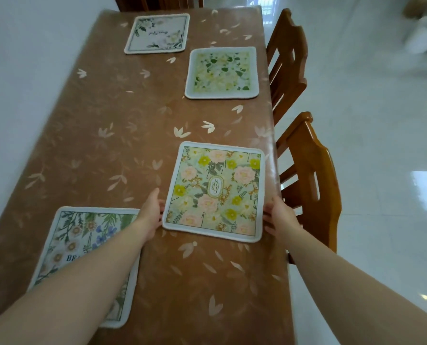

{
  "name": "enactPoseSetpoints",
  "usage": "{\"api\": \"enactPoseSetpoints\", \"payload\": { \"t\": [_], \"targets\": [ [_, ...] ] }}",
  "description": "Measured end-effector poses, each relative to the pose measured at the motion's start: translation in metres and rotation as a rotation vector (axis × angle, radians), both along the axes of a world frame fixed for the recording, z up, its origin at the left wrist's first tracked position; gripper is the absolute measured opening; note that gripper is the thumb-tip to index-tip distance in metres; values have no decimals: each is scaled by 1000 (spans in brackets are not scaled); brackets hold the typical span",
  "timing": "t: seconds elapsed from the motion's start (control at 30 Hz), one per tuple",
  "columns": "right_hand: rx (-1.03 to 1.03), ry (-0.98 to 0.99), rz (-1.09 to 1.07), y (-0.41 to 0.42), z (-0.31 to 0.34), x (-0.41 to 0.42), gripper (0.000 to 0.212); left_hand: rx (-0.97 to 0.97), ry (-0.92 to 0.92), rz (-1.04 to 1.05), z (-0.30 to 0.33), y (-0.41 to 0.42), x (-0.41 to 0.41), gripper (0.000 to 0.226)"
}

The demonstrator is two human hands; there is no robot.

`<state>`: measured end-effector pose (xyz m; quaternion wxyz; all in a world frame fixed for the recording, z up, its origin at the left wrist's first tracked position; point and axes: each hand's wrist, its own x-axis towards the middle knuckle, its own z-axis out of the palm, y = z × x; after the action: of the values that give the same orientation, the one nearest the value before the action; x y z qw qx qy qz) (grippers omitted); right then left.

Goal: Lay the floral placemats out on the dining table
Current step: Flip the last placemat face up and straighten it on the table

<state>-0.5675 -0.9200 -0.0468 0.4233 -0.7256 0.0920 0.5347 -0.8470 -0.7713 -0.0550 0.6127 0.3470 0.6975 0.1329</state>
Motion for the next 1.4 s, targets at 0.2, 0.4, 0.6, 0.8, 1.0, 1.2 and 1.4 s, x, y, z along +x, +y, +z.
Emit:
{"api": "enactPoseSetpoints", "payload": {
  "t": [0.2,0.4,0.6,0.8,1.0,1.2,1.4],
  "targets": [
    [-130,-28,150,-13,-5,-26,53,85,-31,-125,16,48,15,55],
    [-233,-78,243,-7,2,-23,61,208,-32,-13,30,88,12,43],
    [-37,-438,240,44,12,26,43,-188,-102,74,1,40,-8,75],
    [-98,-412,444,69,7,49,59,-283,-147,117,-10,14,4,76],
    [-79,-304,385,61,3,56,62,-199,-116,118,-5,21,17,76],
    [-135,-148,382,32,4,47,63,-80,-184,146,10,45,27,72],
    [-83,-85,230,21,1,52,53,-151,-107,47,7,36,14,78]
  ]
}}
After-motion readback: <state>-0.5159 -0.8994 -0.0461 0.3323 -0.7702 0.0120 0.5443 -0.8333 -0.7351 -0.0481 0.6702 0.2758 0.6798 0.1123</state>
